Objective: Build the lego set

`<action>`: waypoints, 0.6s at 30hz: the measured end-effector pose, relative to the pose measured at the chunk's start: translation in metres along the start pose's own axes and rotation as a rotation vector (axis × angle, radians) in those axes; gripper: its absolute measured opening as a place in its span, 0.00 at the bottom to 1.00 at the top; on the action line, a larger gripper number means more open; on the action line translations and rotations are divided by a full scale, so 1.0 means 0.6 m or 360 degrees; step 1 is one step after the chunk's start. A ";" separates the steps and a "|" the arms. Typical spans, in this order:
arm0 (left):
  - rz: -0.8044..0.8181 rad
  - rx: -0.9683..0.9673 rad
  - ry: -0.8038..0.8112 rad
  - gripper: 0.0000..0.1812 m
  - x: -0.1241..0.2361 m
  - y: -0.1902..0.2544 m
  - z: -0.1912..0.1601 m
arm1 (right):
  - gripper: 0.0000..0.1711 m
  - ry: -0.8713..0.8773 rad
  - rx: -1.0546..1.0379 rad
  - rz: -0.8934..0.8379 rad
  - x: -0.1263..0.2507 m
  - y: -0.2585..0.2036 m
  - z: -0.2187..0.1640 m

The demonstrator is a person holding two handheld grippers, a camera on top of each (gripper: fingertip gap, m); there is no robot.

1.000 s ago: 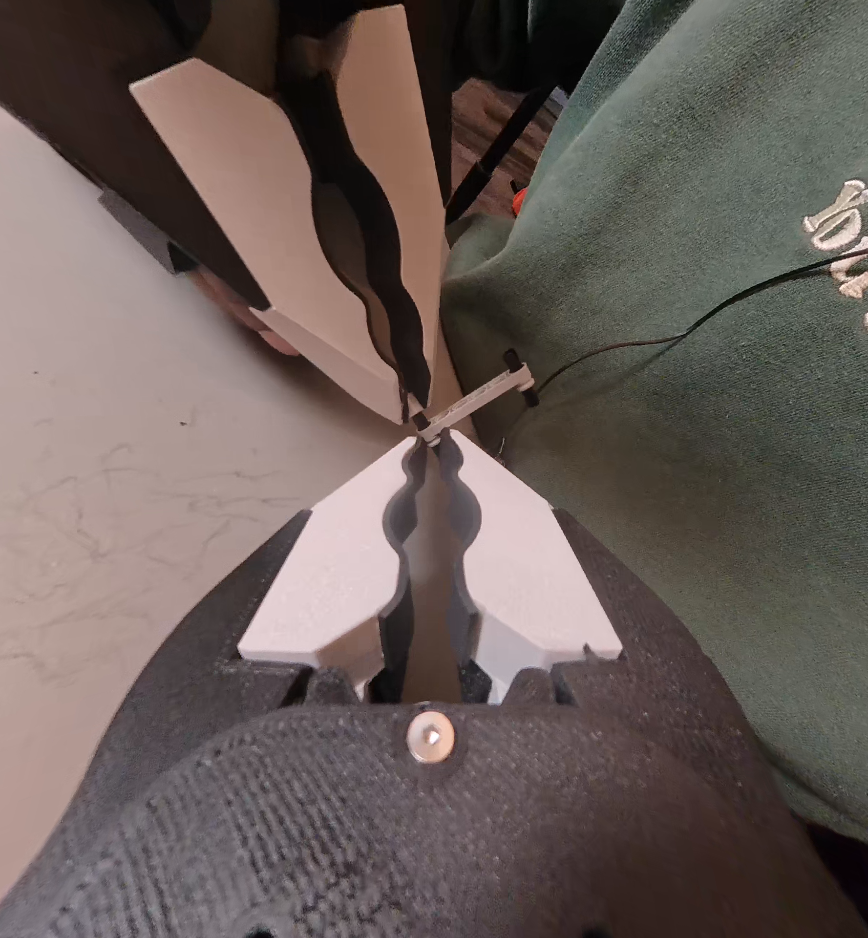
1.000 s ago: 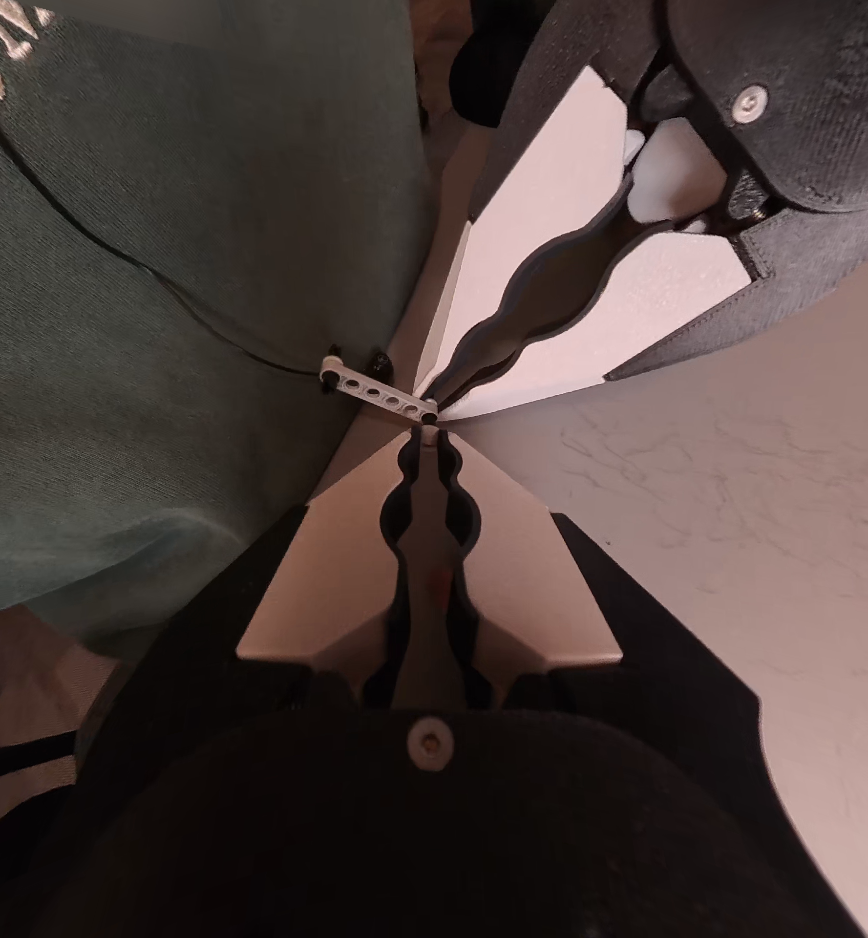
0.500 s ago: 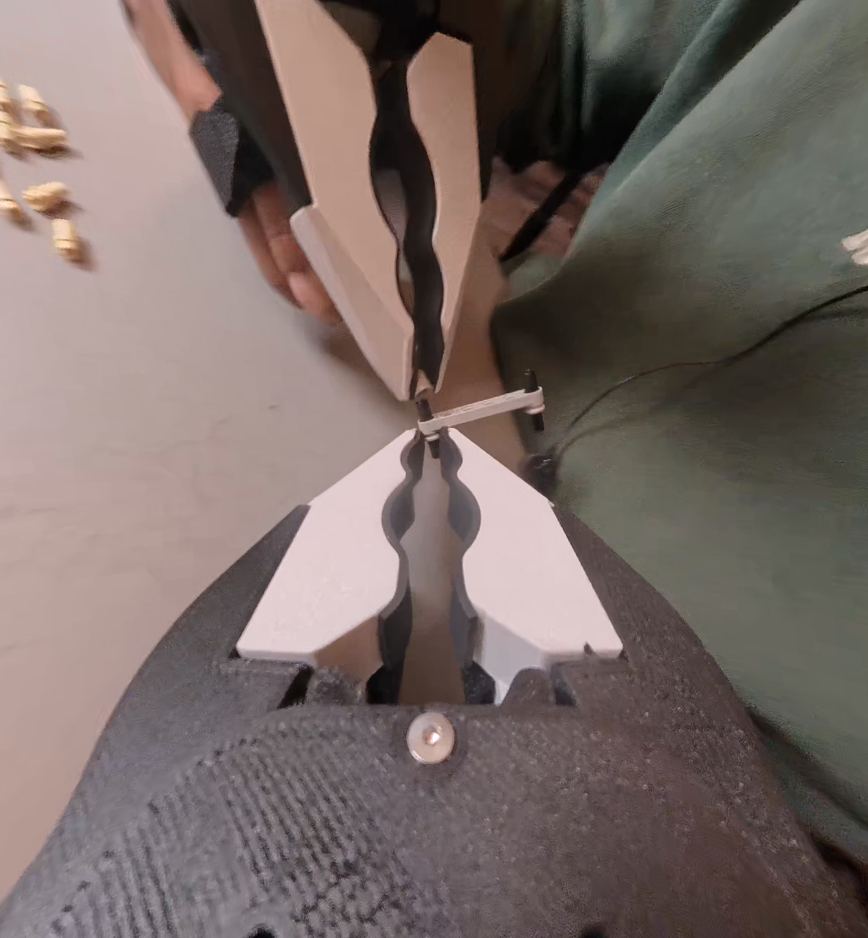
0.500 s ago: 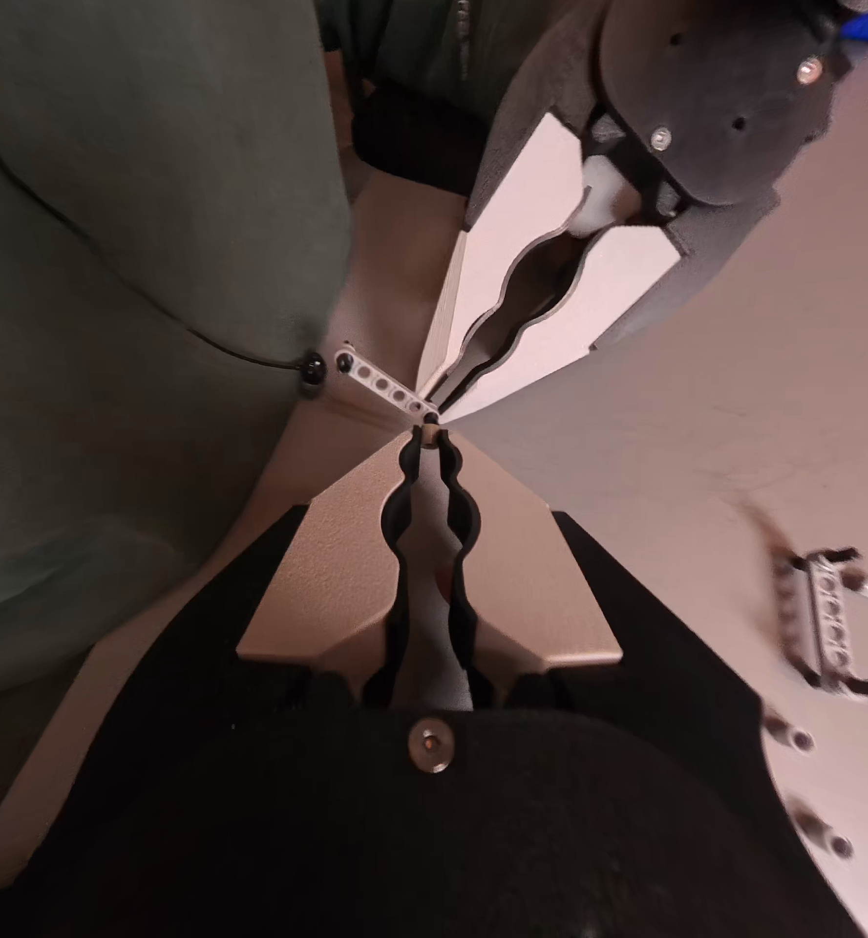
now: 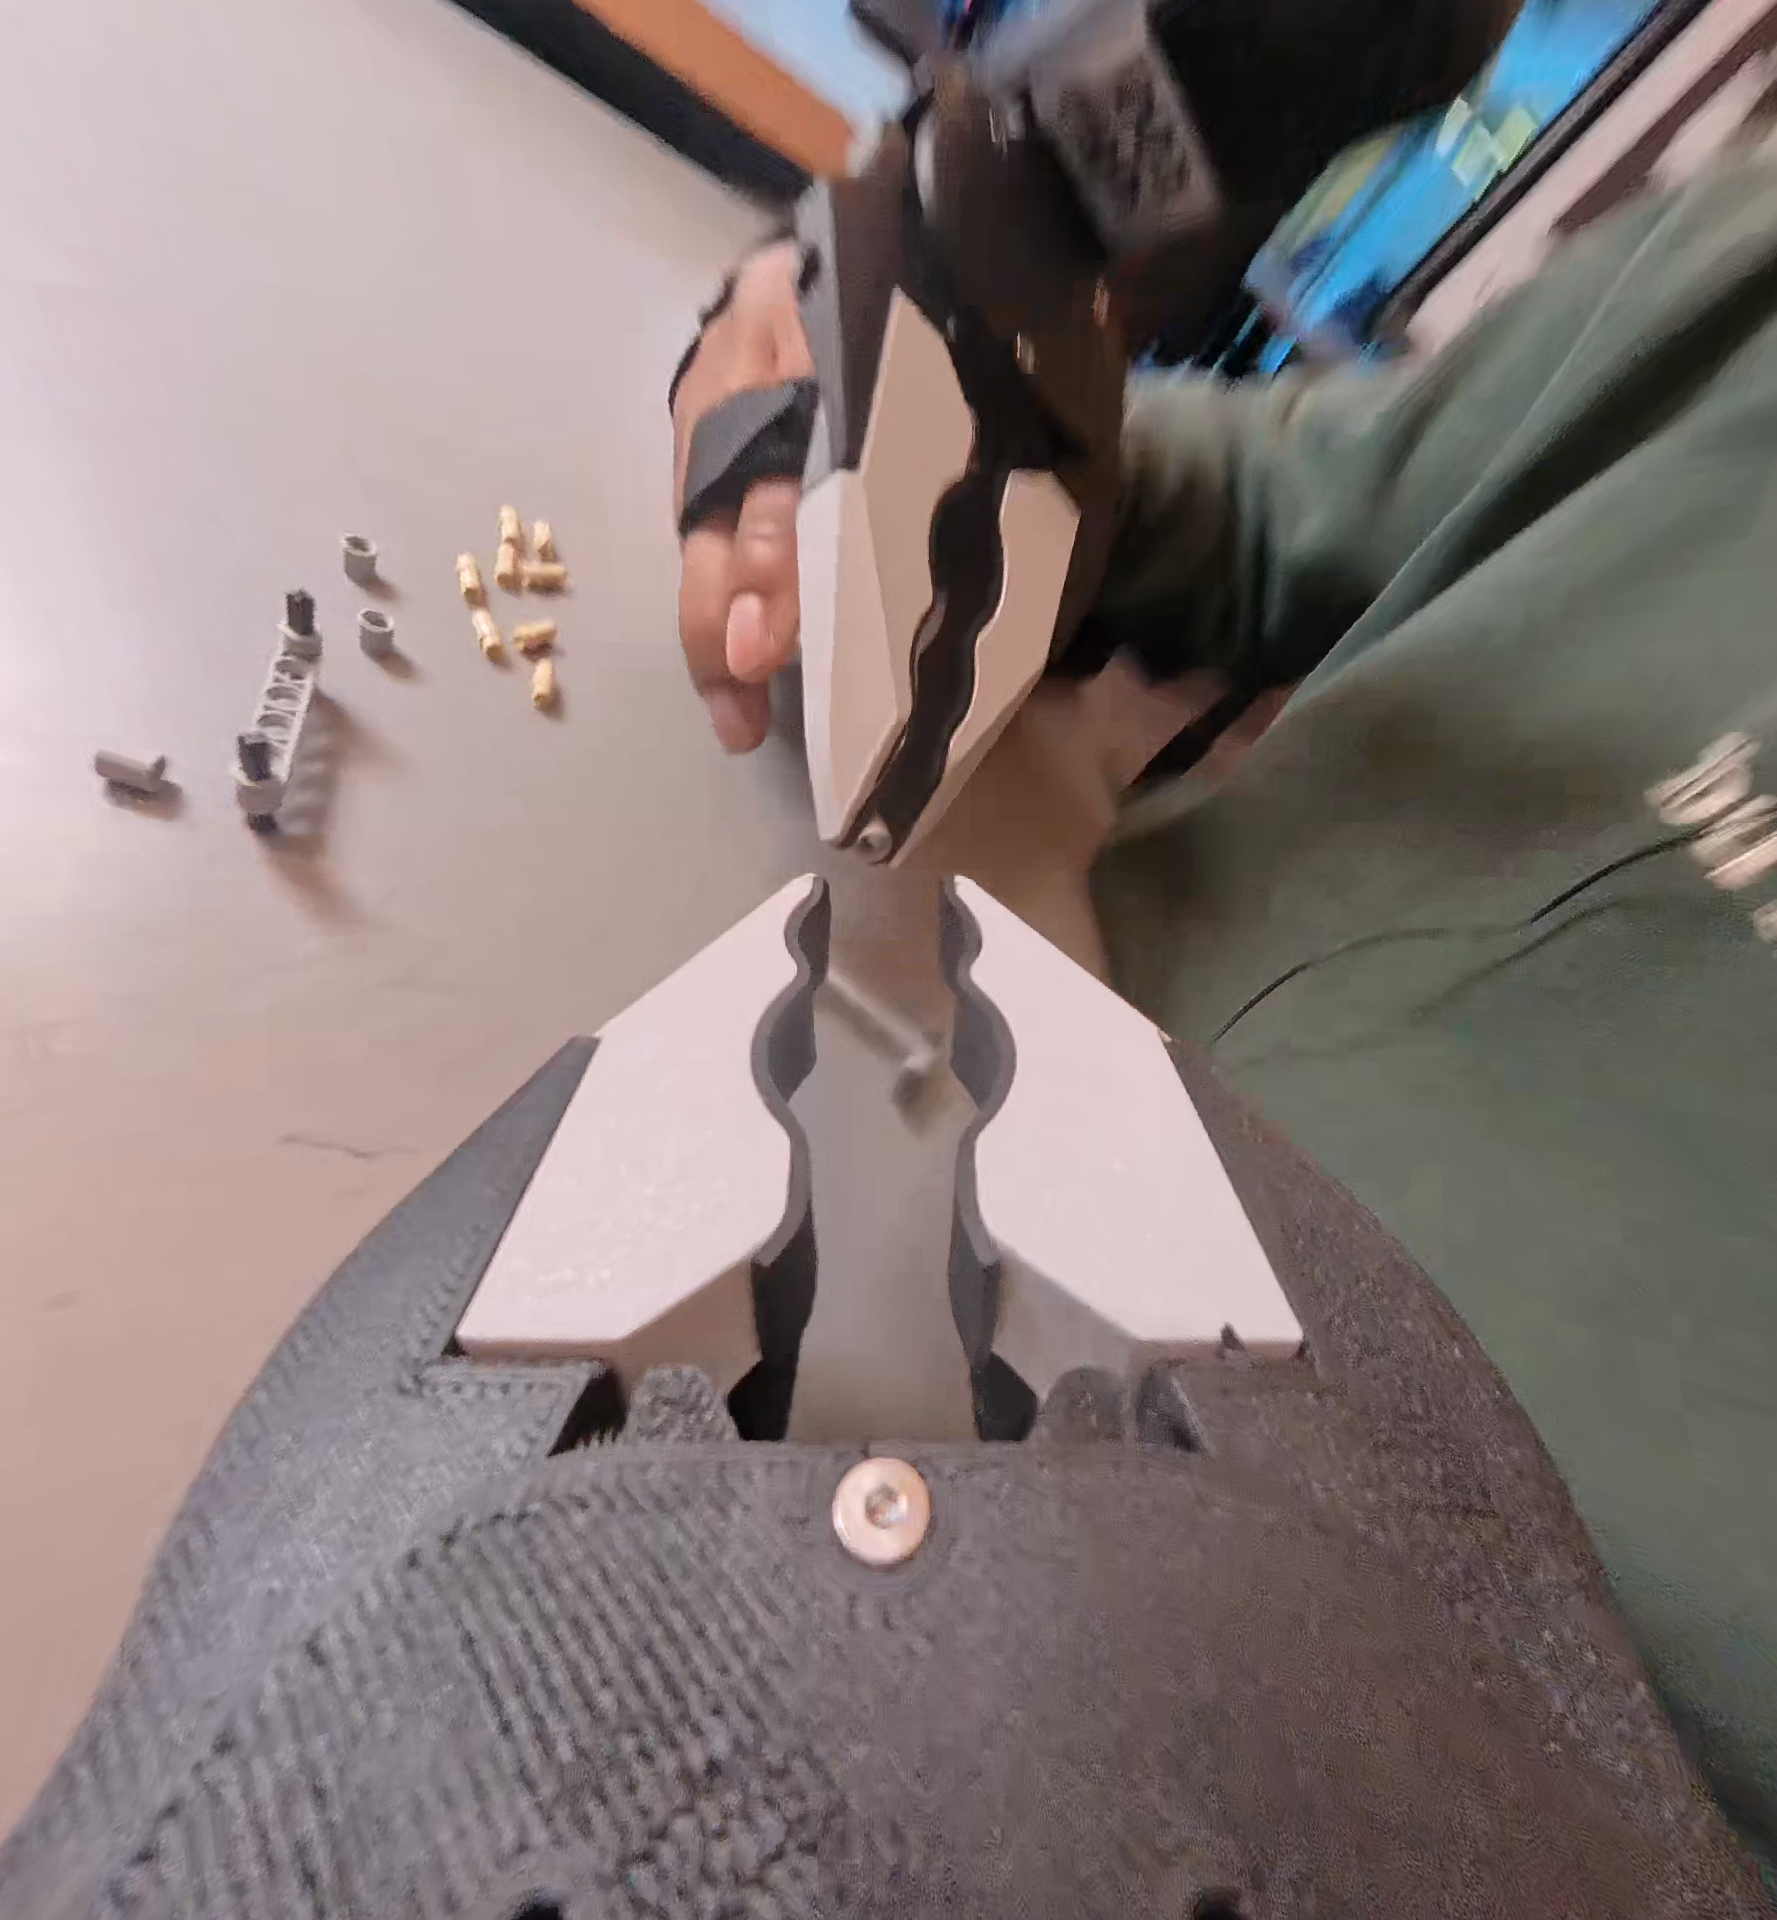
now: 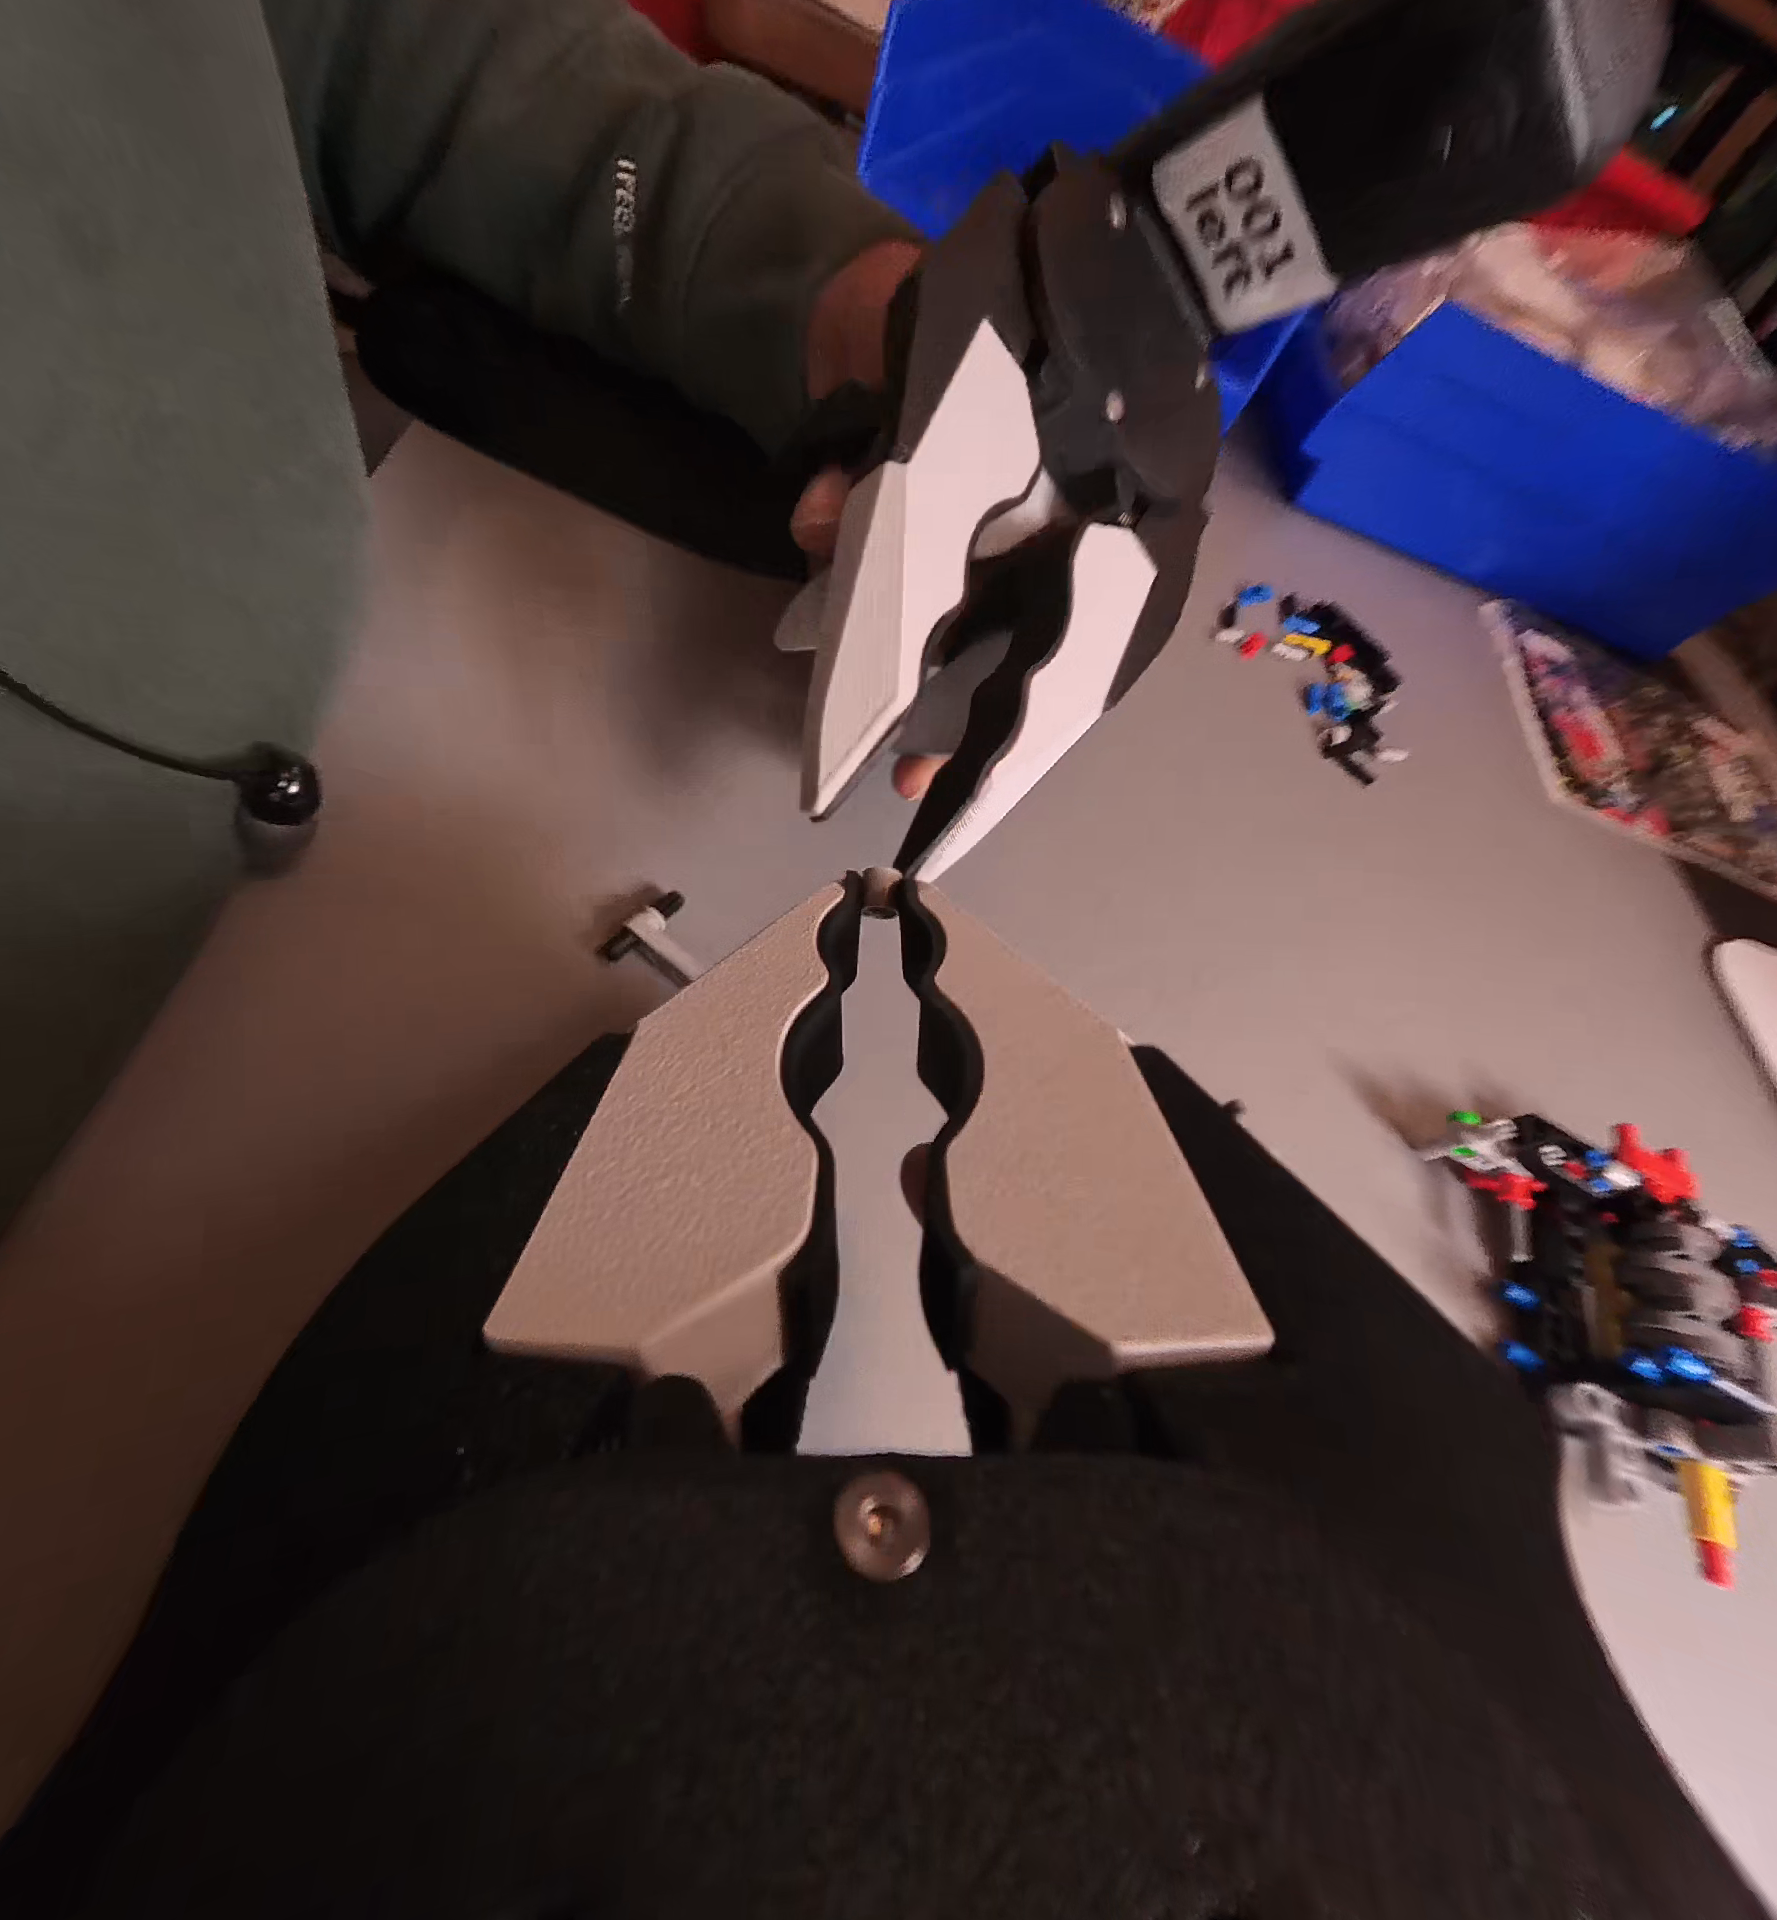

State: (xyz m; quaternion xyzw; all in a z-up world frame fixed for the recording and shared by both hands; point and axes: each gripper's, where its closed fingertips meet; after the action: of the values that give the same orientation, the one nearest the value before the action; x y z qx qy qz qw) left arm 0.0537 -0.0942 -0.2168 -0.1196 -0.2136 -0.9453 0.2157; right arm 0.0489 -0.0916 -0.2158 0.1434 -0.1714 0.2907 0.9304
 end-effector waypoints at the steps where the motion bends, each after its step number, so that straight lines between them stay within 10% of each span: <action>1: -0.0056 0.0106 0.0099 0.11 0.003 0.004 0.013 | 0.02 0.0017 0.0054 -0.0048 0.001 0.004 0.006; 12: -0.0206 0.0547 0.0423 0.03 0.013 -0.009 0.050 | 0.02 0.0043 0.0425 -0.0391 0.006 0.028 0.037; 18: -0.0391 0.0486 0.0585 0.02 0.027 0.016 0.077 | 0.05 0.0363 0.0066 -0.0243 0.022 0.023 0.075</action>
State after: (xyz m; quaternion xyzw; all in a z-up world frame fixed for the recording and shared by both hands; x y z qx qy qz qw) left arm 0.0500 -0.0867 -0.1676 0.1148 -0.3238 -0.9271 0.1499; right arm 0.0404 -0.0905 -0.1674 0.1412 -0.0471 0.2370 0.9600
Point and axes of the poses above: each gripper's, where its closed fingertips meet, x back along the fingers, z out of its top, y = z × x across the jaws, and after that the axes turned 9 degrees about -x, right-handed
